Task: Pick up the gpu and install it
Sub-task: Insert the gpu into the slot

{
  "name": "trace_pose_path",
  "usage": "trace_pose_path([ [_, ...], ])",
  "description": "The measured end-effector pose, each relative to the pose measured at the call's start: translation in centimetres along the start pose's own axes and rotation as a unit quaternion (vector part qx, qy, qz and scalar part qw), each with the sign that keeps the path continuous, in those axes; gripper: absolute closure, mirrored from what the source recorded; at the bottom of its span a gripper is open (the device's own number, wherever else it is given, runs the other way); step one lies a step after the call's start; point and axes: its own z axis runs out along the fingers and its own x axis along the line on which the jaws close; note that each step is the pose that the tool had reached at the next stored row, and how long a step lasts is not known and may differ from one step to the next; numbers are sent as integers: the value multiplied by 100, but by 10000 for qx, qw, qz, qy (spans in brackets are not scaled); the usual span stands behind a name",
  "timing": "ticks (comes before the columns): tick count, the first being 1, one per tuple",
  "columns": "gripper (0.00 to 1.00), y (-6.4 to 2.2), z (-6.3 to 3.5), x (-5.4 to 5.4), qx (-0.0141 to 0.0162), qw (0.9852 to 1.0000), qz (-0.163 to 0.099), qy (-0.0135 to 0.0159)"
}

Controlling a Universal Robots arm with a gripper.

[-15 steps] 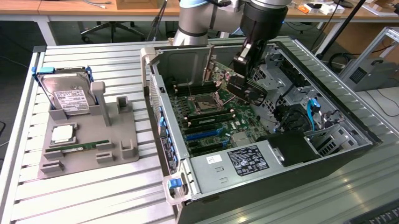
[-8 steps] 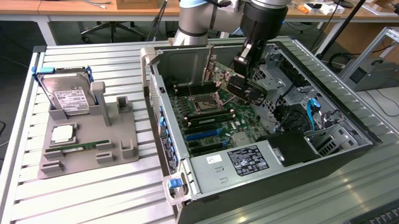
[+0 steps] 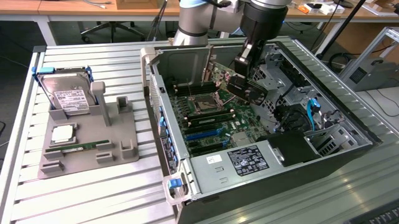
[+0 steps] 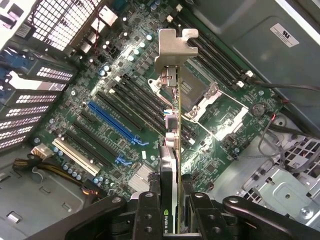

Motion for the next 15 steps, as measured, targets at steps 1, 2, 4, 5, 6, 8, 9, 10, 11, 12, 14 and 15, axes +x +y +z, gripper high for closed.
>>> trace_pose_path([
  [1, 73, 0, 0, 0, 0, 10000, -16, -1],
  [2, 73, 0, 1, 0, 0, 10000, -35, -3],
  [4, 73, 0, 1, 0, 0, 10000, -65, -4],
  [5, 73, 0, 1, 0, 0, 10000, -81, -5],
  [6, 73, 0, 1, 0, 0, 10000, -94, -6],
  [8, 73, 0, 1, 0, 0, 9999, -122, -7],
  [9, 73, 0, 1, 0, 1, 9999, -137, -7],
  [10, 73, 0, 1, 0, 1, 9999, -149, -8],
  [11, 73, 0, 1, 0, 2, 9999, -159, -8],
  [12, 73, 0, 1, 0, 2, 9999, -170, -8],
  [14, 73, 0, 1, 0, 3, 9998, -198, -9],
  [15, 73, 0, 1, 0, 3, 9998, -211, -10],
])
